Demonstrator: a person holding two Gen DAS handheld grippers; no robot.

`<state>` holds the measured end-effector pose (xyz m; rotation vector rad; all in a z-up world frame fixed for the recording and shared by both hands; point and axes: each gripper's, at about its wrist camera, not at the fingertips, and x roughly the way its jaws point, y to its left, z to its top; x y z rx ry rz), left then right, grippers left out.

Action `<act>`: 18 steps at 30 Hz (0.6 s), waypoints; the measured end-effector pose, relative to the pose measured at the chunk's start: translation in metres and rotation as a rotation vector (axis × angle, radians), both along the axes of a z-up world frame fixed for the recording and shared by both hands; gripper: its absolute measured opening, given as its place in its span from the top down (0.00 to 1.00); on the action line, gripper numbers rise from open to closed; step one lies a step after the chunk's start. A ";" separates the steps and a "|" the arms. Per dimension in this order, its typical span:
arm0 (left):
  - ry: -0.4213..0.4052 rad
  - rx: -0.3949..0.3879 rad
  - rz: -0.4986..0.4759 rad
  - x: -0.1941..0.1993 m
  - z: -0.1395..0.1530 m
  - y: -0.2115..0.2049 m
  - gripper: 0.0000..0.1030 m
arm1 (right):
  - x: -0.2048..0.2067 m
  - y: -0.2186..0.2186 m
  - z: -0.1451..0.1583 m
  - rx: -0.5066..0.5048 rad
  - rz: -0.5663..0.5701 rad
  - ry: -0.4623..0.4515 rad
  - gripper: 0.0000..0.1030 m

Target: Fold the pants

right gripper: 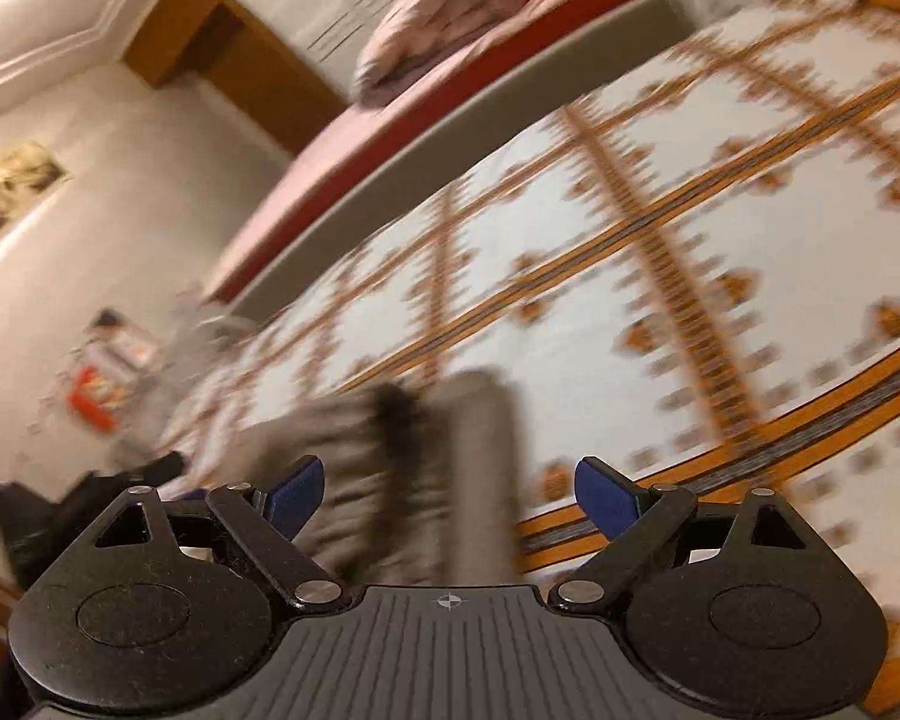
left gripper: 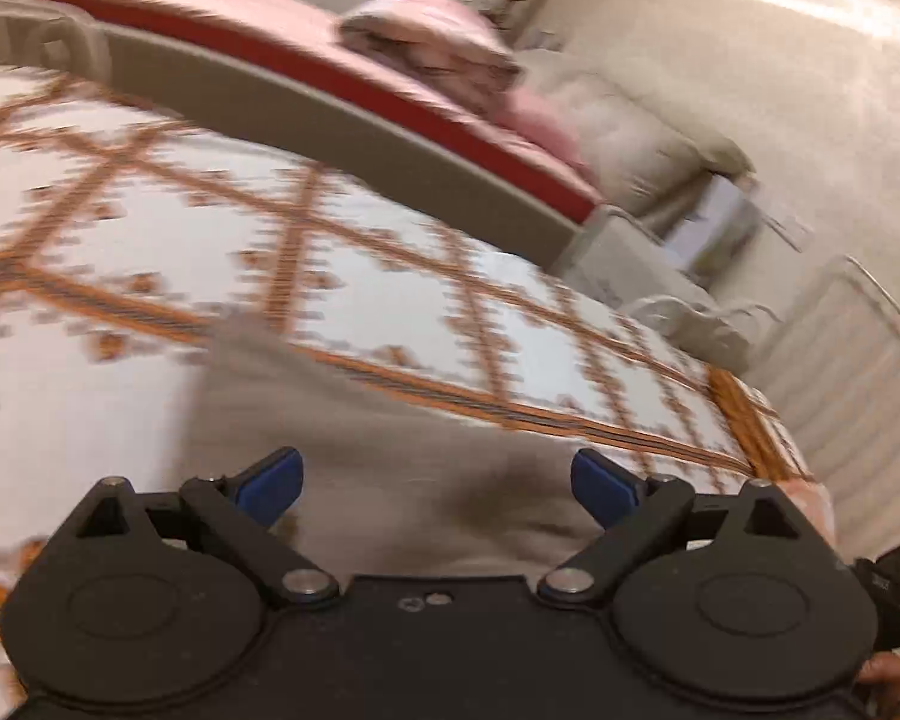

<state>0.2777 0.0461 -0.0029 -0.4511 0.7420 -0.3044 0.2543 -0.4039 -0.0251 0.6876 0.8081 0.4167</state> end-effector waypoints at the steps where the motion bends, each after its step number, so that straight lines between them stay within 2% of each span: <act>1: 0.011 0.005 0.016 -0.003 0.000 0.015 0.13 | 0.002 0.009 -0.002 0.023 0.023 0.010 0.13; 3: 0.023 0.025 0.039 -0.007 0.004 0.038 0.13 | 0.007 0.023 -0.007 0.056 0.057 0.029 0.38; 5: 0.035 0.053 0.061 -0.015 0.005 0.061 0.12 | 0.013 0.033 -0.013 0.106 0.079 0.053 0.46; 9: 0.065 0.075 0.098 -0.030 0.000 0.100 0.12 | 0.023 0.051 -0.020 0.159 0.119 0.096 0.48; 14: 0.098 0.063 0.136 -0.041 -0.006 0.133 0.12 | 0.028 0.071 -0.036 0.109 0.113 0.200 0.48; 18: 0.108 0.066 0.137 -0.044 -0.010 0.143 0.12 | 0.039 0.075 -0.049 0.250 0.121 0.251 0.48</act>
